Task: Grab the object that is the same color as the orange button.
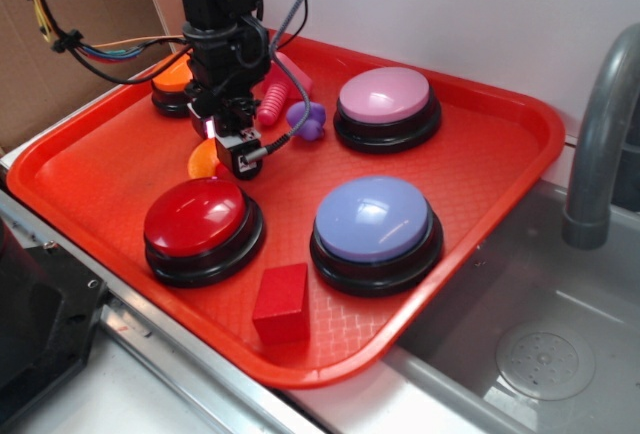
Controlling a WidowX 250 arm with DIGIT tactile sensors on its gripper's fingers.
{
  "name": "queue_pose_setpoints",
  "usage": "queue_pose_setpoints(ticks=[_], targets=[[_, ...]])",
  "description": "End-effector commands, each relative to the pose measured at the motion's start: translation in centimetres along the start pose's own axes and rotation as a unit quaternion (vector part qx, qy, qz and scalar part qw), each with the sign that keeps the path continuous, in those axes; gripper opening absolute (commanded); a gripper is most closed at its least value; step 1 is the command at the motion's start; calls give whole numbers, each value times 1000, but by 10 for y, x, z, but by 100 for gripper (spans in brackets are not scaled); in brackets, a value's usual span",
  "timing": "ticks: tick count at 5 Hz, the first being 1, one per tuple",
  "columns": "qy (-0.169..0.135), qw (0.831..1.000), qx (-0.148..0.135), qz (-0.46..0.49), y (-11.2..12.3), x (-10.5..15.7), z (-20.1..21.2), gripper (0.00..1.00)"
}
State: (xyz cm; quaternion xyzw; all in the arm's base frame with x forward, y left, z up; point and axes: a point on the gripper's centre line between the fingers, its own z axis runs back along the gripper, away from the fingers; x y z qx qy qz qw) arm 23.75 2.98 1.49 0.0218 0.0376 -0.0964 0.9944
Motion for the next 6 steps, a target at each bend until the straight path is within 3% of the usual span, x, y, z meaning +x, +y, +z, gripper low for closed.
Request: queue_pose_setpoints(ticks=[1, 4, 6], targets=[[-8, 1000, 5, 8, -1, 2, 5, 0], [-22, 991, 10, 129, 4, 16, 93, 0], [-33, 990, 23, 137, -10, 28, 156, 0]])
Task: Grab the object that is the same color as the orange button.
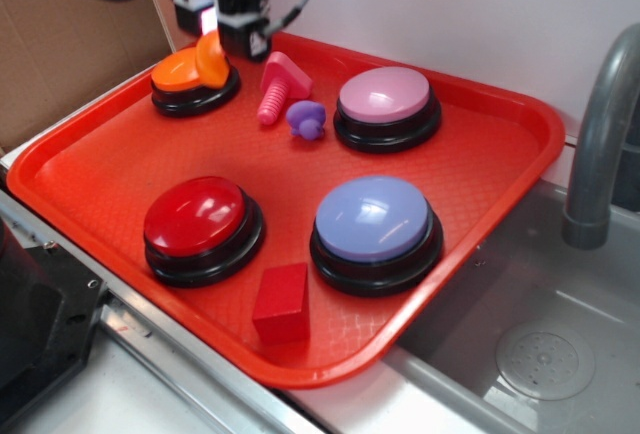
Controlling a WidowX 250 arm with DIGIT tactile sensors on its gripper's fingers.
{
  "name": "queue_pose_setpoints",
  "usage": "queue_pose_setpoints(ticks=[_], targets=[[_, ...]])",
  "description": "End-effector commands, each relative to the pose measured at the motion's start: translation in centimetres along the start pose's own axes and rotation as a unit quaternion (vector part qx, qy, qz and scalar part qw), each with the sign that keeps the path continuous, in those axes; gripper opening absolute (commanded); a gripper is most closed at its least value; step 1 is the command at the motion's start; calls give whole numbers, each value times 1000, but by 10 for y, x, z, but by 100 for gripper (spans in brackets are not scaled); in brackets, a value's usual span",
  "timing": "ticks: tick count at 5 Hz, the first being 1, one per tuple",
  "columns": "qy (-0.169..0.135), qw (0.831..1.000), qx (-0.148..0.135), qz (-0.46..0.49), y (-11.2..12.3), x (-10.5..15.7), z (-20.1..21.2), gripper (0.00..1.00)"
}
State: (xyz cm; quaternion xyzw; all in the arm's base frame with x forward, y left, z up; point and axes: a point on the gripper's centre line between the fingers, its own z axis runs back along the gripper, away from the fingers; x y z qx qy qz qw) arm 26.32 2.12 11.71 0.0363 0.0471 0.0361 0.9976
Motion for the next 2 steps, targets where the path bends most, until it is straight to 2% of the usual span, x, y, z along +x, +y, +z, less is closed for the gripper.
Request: queue_pose_setpoints(ticks=[1, 2], targets=[[-72, 997, 11, -11, -17, 1, 71, 0], [-61, 998, 24, -25, -15, -1, 71, 0]])
